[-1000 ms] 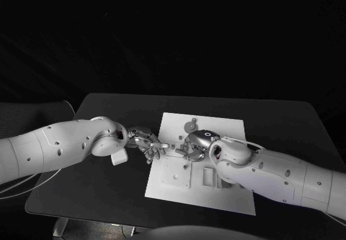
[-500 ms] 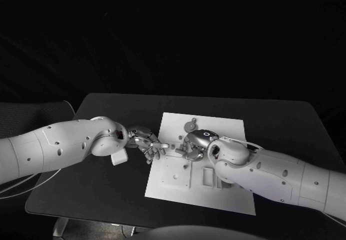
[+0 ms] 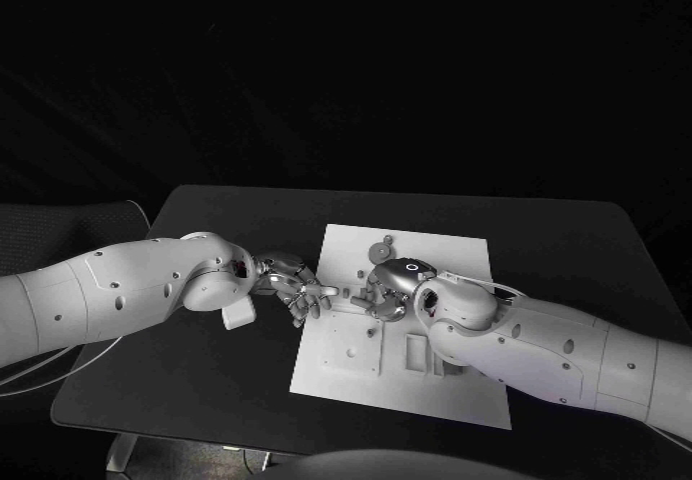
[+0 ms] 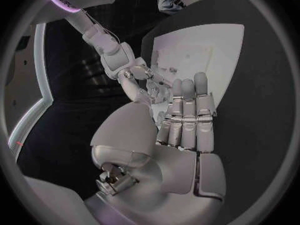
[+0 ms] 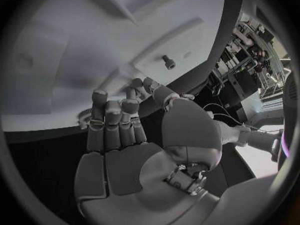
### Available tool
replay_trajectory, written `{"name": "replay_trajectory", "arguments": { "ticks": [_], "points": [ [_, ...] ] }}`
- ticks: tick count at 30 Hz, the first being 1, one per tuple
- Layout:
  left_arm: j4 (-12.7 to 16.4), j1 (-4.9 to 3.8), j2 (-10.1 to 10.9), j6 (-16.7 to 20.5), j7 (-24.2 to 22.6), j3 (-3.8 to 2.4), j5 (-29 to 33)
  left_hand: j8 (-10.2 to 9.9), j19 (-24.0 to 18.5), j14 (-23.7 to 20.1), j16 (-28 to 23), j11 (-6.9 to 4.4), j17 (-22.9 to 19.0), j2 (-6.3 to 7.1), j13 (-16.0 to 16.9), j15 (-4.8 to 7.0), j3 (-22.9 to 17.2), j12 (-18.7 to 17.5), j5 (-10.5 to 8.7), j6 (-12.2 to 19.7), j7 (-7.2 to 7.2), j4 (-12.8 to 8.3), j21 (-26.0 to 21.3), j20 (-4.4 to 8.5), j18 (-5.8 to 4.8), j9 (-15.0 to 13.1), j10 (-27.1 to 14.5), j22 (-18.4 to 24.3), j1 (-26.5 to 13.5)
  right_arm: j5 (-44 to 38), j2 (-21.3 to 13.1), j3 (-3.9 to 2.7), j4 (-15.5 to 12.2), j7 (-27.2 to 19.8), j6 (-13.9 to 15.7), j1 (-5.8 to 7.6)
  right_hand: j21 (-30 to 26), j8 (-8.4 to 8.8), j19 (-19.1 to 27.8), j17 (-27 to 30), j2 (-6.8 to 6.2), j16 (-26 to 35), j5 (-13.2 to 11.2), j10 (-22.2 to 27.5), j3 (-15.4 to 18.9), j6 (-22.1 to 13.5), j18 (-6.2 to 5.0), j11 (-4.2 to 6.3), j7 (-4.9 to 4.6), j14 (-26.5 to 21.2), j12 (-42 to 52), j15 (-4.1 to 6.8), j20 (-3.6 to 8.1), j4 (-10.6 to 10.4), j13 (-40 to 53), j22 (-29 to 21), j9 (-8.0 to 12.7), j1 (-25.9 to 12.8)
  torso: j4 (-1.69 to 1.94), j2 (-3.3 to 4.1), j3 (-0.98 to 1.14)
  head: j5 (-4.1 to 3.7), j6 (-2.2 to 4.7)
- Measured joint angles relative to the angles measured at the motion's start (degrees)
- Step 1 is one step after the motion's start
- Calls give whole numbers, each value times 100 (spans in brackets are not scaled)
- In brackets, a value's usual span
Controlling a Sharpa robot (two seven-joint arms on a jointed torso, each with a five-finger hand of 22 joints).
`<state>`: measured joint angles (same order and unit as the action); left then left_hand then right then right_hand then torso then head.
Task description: Assemble the parts on the task board
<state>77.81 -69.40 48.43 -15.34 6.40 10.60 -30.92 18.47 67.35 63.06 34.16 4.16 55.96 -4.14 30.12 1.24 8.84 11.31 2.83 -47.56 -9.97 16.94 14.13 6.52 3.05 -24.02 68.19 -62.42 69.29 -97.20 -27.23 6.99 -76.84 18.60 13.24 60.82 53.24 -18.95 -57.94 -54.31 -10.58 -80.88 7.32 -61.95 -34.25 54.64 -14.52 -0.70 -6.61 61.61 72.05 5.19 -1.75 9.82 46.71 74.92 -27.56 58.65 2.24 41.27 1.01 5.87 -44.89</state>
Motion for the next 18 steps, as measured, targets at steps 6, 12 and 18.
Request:
{"name": "replay_trajectory", "arguments": {
  "ticks": [6, 12, 18],
  "points": [
    [0, 0, 1, -2, 6, 0, -2, 0, 9, 0, 0, 0, 0, 0, 5, 0, 16, 0, 0, 0, 0, -16, 0, 8, 0, 0, 0, 1, 0, -41, -3, 1, -9, 33, -19, 2, 0, -2, 0, 5, 19, 0, 0, -20, 0, 7, -4, 21, 7, 0, 0, 0, 0, 47, -5, 0, -17, 19, -1, 0, 2, 1, -3],
    [-1, 0, 0, -4, 11, 0, -5, 0, 14, 0, 0, 0, 0, 0, 5, 0, 16, 0, 0, 0, 0, -16, 0, 13, 0, 0, 0, 1, 0, -73, -5, 2, -13, 58, -35, 6, 0, -15, 0, 5, 19, 0, 0, -21, 16, 8, -6, 21, 9, 0, 0, 0, 0, 62, -5, 0, -33, 19, -1, 0, 3, 1, -4],
    [-1, 0, -2, -4, 16, 0, -9, 0, 14, 0, 0, 0, 0, 0, 4, 0, 16, 0, 0, 0, 0, -16, 0, 13, -1, -1, 0, 1, 0, -108, -4, 7, -21, 75, -42, 9, 0, -15, 0, 9, 117, 0, 0, 0, 25, 37, -9, 41, 38, 4, 0, 3, 0, 215, -12, 0, -45, 117, -2, 1, 3, -2, -8]
  ]
}}
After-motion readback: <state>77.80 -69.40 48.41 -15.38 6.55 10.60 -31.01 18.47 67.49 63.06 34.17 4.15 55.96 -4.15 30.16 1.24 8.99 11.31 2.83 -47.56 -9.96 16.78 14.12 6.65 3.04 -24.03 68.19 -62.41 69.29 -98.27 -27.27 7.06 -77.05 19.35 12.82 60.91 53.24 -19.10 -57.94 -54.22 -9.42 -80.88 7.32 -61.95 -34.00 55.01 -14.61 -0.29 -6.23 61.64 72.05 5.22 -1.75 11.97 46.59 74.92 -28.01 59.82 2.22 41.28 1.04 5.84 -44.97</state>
